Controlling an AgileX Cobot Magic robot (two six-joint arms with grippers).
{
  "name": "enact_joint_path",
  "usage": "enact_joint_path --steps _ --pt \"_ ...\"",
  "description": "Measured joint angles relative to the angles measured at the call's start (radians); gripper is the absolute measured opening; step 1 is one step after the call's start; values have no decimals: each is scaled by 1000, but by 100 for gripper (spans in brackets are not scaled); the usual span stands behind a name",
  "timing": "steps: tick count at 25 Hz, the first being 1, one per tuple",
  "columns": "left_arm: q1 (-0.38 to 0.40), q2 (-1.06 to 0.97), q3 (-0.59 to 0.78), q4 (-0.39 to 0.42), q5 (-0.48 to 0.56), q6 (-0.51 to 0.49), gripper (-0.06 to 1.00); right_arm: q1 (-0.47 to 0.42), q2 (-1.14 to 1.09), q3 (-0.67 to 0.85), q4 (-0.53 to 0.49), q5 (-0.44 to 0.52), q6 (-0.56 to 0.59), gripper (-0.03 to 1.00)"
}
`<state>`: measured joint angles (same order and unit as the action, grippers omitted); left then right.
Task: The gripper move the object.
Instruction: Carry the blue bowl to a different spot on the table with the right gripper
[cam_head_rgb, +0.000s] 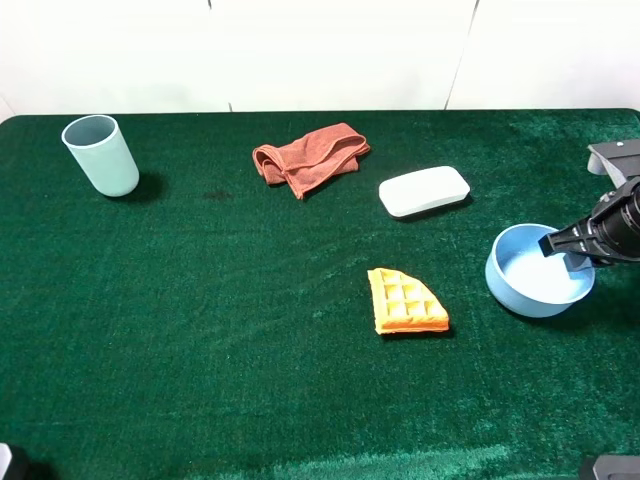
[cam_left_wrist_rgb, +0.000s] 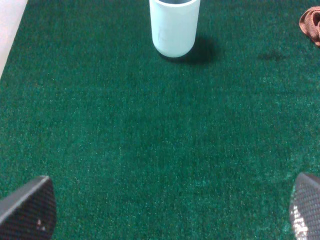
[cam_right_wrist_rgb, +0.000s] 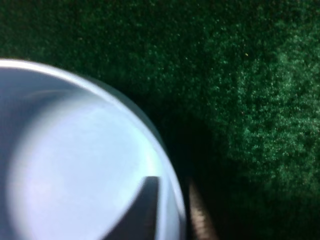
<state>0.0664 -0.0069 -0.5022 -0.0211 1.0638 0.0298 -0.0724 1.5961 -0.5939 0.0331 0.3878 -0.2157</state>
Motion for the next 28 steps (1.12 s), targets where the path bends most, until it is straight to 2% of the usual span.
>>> enact_joint_path --steps 4,7,12,28 --pt "0 0 0 0 0 0 93 0 0 0 0 1 0 56" --pt "0 0 0 0 0 0 93 0 0 0 0 2 0 66" --pt "0 0 0 0 0 0 93 0 0 0 0 2 0 69" --pt "0 0 0 0 0 0 93 0 0 0 11 4 29 69"
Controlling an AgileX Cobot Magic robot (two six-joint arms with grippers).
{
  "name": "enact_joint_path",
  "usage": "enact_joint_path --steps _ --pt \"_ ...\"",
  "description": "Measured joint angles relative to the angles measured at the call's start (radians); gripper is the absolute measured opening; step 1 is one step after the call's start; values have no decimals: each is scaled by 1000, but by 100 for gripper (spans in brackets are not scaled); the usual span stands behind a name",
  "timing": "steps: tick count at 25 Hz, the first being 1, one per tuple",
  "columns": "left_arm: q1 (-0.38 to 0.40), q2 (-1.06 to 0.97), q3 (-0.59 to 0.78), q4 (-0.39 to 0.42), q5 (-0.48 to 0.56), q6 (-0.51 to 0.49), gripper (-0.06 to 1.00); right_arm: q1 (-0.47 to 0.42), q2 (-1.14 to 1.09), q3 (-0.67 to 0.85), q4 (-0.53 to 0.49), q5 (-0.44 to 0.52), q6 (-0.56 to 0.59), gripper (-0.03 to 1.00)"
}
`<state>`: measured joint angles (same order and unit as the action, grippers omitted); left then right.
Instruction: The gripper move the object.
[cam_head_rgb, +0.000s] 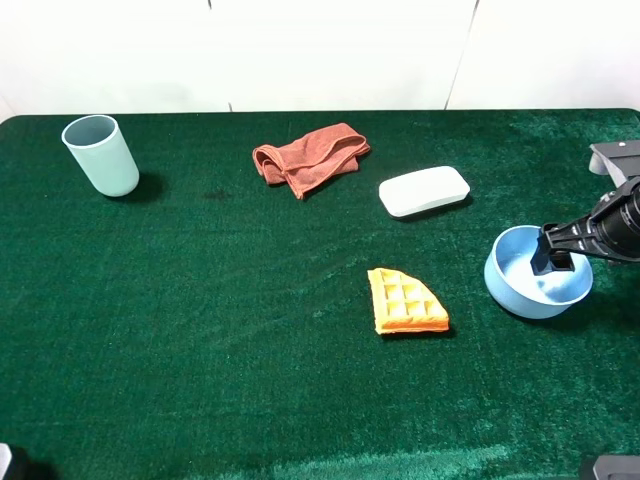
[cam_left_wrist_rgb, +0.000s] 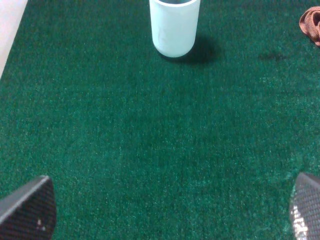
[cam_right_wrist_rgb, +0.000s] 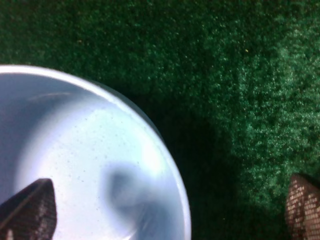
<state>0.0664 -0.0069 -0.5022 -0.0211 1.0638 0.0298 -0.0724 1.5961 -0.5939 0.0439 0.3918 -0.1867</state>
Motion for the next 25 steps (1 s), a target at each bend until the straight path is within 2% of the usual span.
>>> enact_joint_path --steps 9,16,25 --pt "0 0 0 0 0 0 93 0 -19 0 11 63 23 69" --pt "0 0 0 0 0 0 93 0 -198 0 11 158 46 69" --pt "0 0 0 0 0 0 93 0 -494 -78 15 540 98 69"
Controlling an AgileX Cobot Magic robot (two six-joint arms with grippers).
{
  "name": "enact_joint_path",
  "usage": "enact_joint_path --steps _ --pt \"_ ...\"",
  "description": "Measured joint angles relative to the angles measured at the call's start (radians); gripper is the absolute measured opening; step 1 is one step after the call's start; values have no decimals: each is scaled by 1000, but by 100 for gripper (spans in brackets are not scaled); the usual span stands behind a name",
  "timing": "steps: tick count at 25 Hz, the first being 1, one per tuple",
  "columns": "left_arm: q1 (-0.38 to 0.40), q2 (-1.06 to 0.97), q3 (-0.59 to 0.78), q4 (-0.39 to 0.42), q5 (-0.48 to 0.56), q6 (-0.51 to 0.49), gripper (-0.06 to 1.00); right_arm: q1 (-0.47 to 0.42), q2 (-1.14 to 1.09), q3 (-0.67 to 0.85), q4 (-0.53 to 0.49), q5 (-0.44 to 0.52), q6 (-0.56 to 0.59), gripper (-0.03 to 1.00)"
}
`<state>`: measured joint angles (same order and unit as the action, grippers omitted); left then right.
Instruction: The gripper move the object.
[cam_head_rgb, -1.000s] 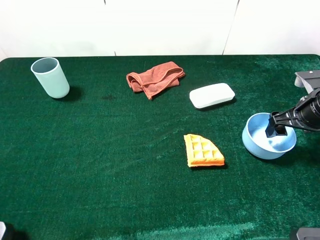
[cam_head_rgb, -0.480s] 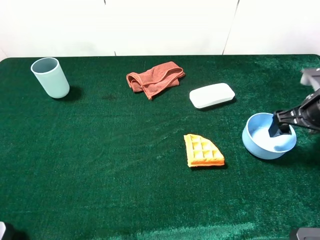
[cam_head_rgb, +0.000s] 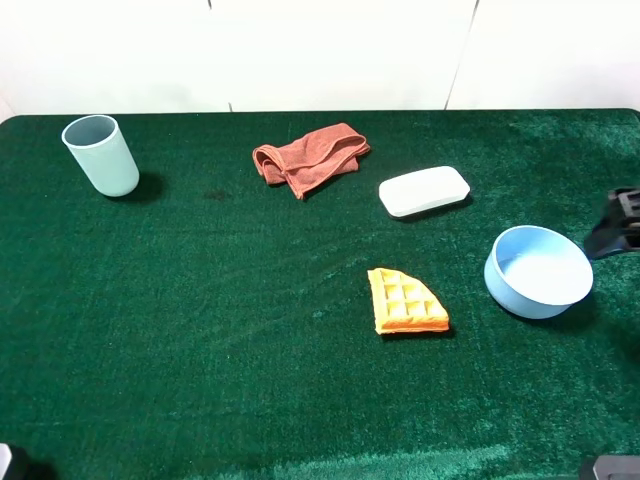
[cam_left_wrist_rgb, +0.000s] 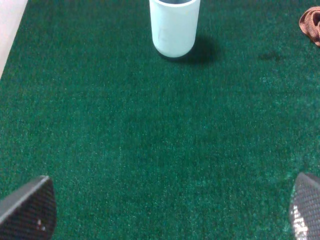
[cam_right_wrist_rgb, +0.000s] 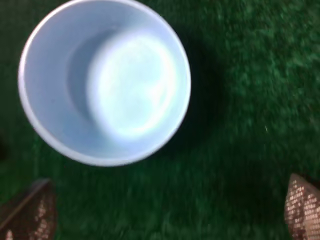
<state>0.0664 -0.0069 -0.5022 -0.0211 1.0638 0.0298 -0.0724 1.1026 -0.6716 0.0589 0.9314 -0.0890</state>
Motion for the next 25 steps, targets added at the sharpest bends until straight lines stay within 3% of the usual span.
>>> enact_joint_path --steps 4,15,25 --pt "0 0 0 0 0 0 93 0 -179 -2 0 110 26 69" --pt "0 0 0 0 0 0 93 0 -645 -2 -52 278 34 69" --pt "0 0 0 0 0 0 93 0 -845 9 -24 261 31 69"
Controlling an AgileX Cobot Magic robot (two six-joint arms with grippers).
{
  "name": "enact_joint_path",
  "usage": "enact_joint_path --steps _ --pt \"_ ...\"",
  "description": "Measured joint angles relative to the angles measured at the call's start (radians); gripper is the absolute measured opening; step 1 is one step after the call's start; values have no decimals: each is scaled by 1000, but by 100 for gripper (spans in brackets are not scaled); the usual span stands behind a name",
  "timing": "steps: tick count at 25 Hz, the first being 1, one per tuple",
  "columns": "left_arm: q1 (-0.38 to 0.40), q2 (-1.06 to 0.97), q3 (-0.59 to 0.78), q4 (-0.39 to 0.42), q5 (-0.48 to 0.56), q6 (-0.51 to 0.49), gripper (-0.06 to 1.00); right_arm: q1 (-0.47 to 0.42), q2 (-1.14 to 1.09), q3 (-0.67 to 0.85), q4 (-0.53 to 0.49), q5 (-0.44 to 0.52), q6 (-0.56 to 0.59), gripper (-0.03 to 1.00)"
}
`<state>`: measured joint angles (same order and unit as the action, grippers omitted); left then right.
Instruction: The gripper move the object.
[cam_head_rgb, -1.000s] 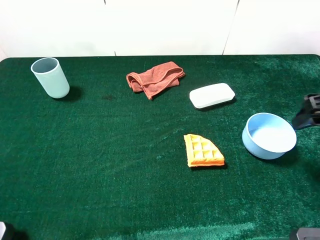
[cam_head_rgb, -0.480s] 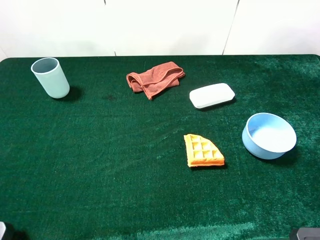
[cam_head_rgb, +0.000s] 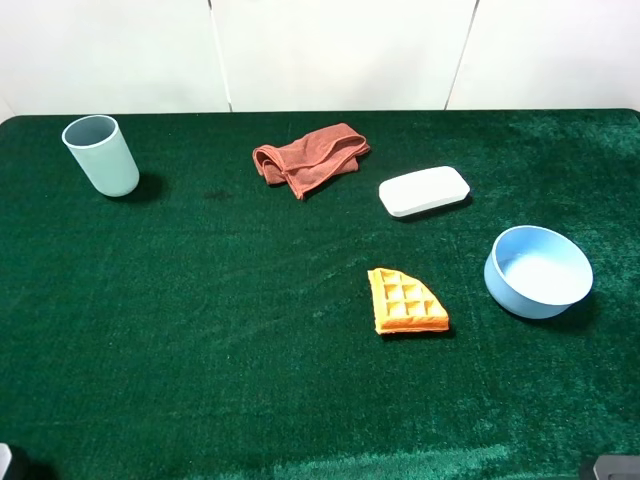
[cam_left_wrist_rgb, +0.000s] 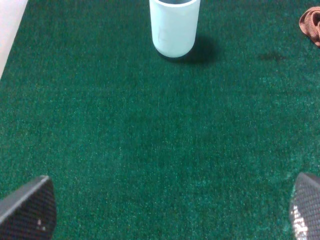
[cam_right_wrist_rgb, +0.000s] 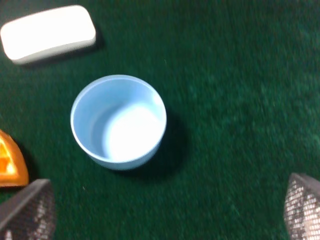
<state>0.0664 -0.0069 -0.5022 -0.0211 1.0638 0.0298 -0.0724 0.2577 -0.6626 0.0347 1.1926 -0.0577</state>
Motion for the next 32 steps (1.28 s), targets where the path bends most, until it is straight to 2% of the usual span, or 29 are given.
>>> enact_joint_path --steps 7,12,32 --pt "0 0 0 0 0 0 93 0 -152 128 38 -112 -15 69" --pt "0 0 0 0 0 0 93 0 -227 161 46 -166 -16 69" --pt "0 0 0 0 0 0 93 0 -265 161 48 -171 3 69"
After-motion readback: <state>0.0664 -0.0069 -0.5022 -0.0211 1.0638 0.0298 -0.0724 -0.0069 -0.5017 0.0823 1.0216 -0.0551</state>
